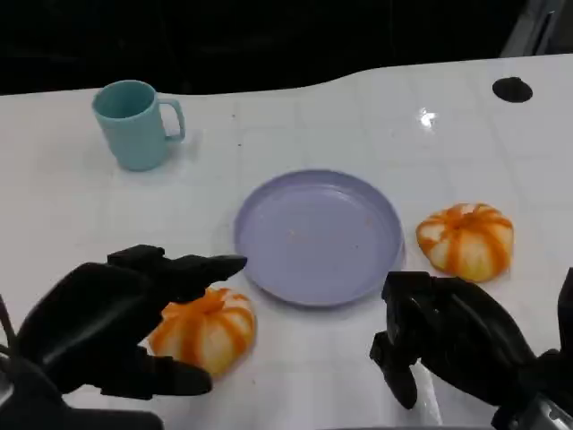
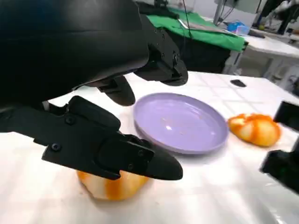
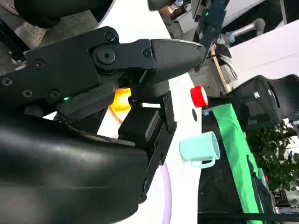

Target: Grasp the bread from the table and place it into the plate.

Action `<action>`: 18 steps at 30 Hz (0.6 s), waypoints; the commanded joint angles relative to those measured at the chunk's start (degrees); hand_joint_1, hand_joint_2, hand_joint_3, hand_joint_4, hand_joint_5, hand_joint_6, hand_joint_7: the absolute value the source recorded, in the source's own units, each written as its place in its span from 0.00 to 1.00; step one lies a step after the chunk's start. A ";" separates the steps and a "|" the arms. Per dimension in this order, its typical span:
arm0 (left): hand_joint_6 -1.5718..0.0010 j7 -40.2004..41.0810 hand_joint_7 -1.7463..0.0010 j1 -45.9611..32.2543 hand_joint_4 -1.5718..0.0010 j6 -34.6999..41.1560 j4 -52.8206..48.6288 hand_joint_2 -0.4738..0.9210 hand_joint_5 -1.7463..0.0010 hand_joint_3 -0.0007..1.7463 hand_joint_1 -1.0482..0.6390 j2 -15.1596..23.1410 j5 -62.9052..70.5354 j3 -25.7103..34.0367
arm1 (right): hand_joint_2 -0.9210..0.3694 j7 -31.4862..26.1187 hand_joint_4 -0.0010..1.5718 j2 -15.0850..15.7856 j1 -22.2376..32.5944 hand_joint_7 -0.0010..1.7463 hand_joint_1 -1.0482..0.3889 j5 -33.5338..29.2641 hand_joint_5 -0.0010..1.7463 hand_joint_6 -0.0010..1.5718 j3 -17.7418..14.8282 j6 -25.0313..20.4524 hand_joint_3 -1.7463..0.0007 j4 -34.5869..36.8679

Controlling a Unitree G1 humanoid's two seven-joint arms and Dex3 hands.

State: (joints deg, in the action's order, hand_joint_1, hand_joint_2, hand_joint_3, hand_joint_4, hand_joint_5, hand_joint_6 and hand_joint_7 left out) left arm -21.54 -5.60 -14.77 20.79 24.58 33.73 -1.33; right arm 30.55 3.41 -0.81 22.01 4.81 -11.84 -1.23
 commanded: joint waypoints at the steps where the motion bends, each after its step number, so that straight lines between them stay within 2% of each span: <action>1: 0.84 0.95 1.00 0.28 0.87 3.33 1.38 1.00 0.77 0.05 0.15 1.40 8.48 -2.50 | 0.00 -0.24 0.81 0.69 0.90 0.87 0.08 0.22 0.93 0.71 -0.69 -0.36 0.80 -1.05; 8: 0.85 0.53 1.00 3.59 0.86 8.81 -2.50 1.00 0.82 0.03 0.16 0.96 18.94 -7.94 | 0.00 -0.15 0.81 0.65 1.40 0.88 0.09 0.38 0.93 0.70 -0.54 -0.59 0.78 -1.60; 18: 0.87 4.01 1.00 11.45 0.84 11.45 -19.37 1.00 0.87 0.03 0.18 0.29 25.12 -17.06 | 0.00 -0.54 0.81 0.33 1.53 0.88 0.08 0.62 0.93 0.70 -0.54 -1.71 0.80 -2.03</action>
State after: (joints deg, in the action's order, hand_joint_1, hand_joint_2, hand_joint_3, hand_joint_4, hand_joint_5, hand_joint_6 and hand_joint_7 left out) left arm -19.28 4.06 -3.99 5.57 24.78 58.22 -16.72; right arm 30.40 3.39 0.48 22.09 4.87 -12.98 -2.44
